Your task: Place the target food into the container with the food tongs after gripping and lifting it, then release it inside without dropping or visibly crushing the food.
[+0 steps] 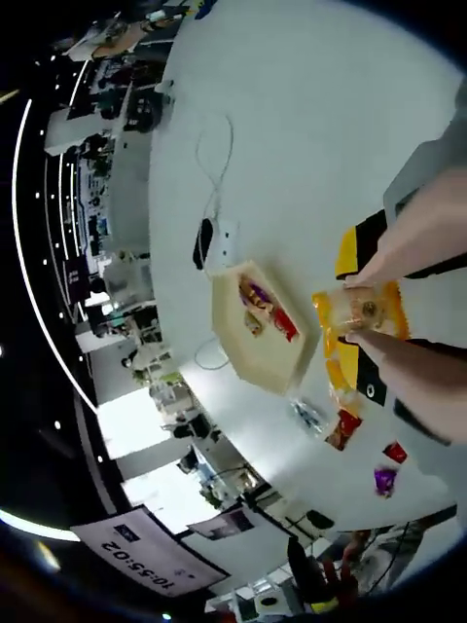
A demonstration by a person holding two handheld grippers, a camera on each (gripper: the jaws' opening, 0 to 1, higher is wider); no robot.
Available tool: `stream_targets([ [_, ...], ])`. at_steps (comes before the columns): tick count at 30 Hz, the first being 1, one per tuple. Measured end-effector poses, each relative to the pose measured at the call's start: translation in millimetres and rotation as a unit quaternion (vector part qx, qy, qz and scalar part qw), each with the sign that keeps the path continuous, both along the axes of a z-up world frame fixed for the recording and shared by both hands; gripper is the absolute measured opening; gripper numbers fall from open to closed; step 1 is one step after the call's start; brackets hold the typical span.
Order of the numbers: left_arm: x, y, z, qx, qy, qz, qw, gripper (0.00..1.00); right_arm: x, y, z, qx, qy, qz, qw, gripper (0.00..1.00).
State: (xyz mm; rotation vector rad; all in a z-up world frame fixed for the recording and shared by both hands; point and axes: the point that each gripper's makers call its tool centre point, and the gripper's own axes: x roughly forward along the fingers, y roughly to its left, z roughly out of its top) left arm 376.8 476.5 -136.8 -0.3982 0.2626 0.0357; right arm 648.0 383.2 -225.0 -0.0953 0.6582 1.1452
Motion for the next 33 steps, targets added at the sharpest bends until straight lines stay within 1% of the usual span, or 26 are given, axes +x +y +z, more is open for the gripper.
stream_targets([
  [1,2.0,-1,-2.1,-0.002,0.001,-0.003,1.0,0.99,1,1,2.4,0.004,0.0,0.0,1.0,0.22],
  [2,4.4,-4,-6.1,-0.003,0.008,-0.01,0.9999,0.99,3,0,5.9,0.006,-0.002,-0.004,1.0,0.22],
  [3,4.9,-7,-8.7,0.002,0.019,-0.017,0.9997,0.99,5,-1,7.5,0.007,0.0,-0.008,0.9999,0.22],
  [4,6.9,-10,-5.6,0.012,0.019,-0.023,0.9995,0.99,8,-2,8.4,0.008,0.002,-0.008,0.9999,0.22],
  [5,8.9,-11,-0.6,0.017,0.012,-0.024,0.9995,0.99,9,-1,9.4,0.006,-0.001,-0.006,1.0,0.22],
  [8,14.1,-11,2.9,0.014,0.005,-0.021,0.9997,0.99,10,-1,19.4,0.008,-0.007,-0.002,0.9999,0.22],
  [11,19.3,-13,2.8,0.013,0.0,-0.021,0.9997,0.99,17,0,28.8,0.016,-0.014,-0.004,0.9998,0.22],
  [13,23.7,-18,1.4,0.014,0.002,-0.033,0.9993,0.99,21,-2,37.4,0.019,-0.025,-0.006,0.9995,0.22],
  [14,24.6,-20,0.6,0.015,0.005,-0.039,0.9991,0.99,22,-3,39.5,0.018,-0.025,-0.007,0.9995,0.22],
  [16,24.1,-23,2.4,0.023,0.009,-0.047,0.9986,0.99,24,-2,43.8,0.014,-0.029,-0.005,0.9995,0.22],
  [17,22.8,-23,8.4,0.025,0.001,-0.045,0.9987,0.99,25,-2,44.1,0.011,-0.033,-0.003,0.9994,0.22],
  [18,22.6,-22,10.3,0.022,-0.003,-0.043,0.9988,0.99,25,-2,45.6,0.011,-0.034,-0.002,0.9994,0.22],
  [19,22.5,-22,11.3,0.017,-0.007,-0.039,0.9991,0.99,25,-3,52.7,0.014,-0.034,-0.003,0.9993,0.22],
  [20,22.3,-21,11.7,0.014,-0.01,-0.033,0.9993,0.99,25,-3,59.7,0.02,-0.038,-0.001,0.9991,0.22],
  [22,22.6,-21,11.7,0.01,-0.013,-0.031,0.9994,0.99,25,-3,63.6,0.022,-0.042,0.0,0.9989,0.22],
  [23,23.8,-21,9.9,0.006,-0.015,-0.032,0.9993,0.99,26,-3,68.8,0.026,-0.045,0.002,0.9986,0.22],
  [25,24.9,-23,7.3,0.008,-0.01,-0.039,0.9991,0.99,28,-3,74.4,0.027,-0.048,0.0,0.9985,0.22],
  [26,24.0,-24,6.1,0.012,-0.004,-0.044,0.999,0.99,29,-3,73.0,0.027,-0.047,-0.002,0.9986,0.22],
  [28,21.8,-23,10.7,0.018,-0.008,-0.045,0.9988,0.99,28,-2,74.0,0.026,-0.047,-0.001,0.9986,0.21],
  [29,20.6,-22,11.4,0.018,-0.009,-0.043,0.9989,0.99,28,-1,75.6,0.025,-0.051,0.0,0.9984,0.21],
  [31,19.9,-20,11.3,0.014,-0.013,-0.039,0.9991,0.99,28,2,80.4,0.031,-0.05,0.0,0.9983,0.22],
  [33,20.3,-19,9.7,0.008,-0.015,-0.037,0.9992,0.99,27,3,87.8,0.034,-0.053,0.0,0.998,0.22],
])
